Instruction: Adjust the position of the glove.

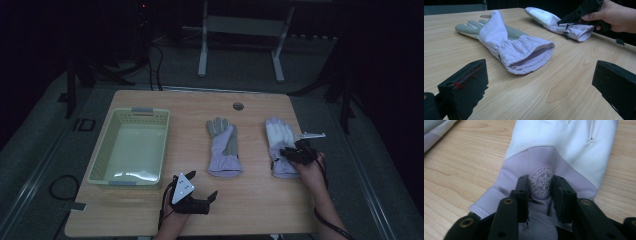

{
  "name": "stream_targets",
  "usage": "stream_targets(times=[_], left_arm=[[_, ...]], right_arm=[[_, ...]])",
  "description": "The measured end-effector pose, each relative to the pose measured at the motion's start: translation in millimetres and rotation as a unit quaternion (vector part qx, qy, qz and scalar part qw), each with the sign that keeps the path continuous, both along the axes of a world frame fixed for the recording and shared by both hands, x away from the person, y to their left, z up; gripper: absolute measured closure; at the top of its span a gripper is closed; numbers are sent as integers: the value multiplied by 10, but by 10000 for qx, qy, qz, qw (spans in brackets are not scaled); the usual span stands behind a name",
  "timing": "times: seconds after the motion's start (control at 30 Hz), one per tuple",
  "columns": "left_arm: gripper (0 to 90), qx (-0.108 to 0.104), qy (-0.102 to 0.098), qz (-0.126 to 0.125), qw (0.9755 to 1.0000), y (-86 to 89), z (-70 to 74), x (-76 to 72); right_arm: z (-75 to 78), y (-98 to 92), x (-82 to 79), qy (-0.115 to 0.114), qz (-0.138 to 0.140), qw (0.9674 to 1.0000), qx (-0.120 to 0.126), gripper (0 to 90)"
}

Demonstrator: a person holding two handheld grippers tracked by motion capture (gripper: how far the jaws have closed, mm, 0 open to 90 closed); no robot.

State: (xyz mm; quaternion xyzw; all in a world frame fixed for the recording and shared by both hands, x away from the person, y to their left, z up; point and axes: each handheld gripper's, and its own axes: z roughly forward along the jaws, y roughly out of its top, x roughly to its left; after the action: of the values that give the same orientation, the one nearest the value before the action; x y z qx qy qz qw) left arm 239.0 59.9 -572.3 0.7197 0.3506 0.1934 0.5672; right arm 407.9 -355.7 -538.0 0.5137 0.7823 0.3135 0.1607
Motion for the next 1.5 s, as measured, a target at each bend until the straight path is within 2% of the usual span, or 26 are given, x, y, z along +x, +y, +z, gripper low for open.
stream_targets(times=[0.2, 0.37, 0.47, 0.67, 0.87, 1.13, 1.37, 1.5], left_arm=[[7, -4, 10, 6, 10000, 4, 0, 5], [7, -27, 19, 15, 10000, 3, -1, 7], [7, -18, 25, 17, 10000, 3, -1, 6], [7, -16, 24, 19, 10000, 3, 0, 6], [7, 7, 3, 16, 10000, 0, 0, 1], [7, 25, -23, -6, 10000, -2, 1, -5], [7, 29, -34, -6, 10000, -3, 1, -7], [7, 36, -35, 0, 10000, -5, 2, -8]], right_arm=[[17, 1, -75, -100, -328, 9992, 222, 793], [111, 22, -99, -165, -511, 9984, 162, 809], [229, 42, -116, -217, -619, 9978, 101, 815], [523, 80, -147, -380, -799, 9959, 195, 820], [804, 213, -176, -508, -962, 9935, 336, 820], [1032, 569, -223, -598, -1160, 9905, 430, 819], [1091, 984, -229, -615, -996, 9926, 330, 818], [1075, 1258, -245, -560, -848, 9940, 409, 819]])
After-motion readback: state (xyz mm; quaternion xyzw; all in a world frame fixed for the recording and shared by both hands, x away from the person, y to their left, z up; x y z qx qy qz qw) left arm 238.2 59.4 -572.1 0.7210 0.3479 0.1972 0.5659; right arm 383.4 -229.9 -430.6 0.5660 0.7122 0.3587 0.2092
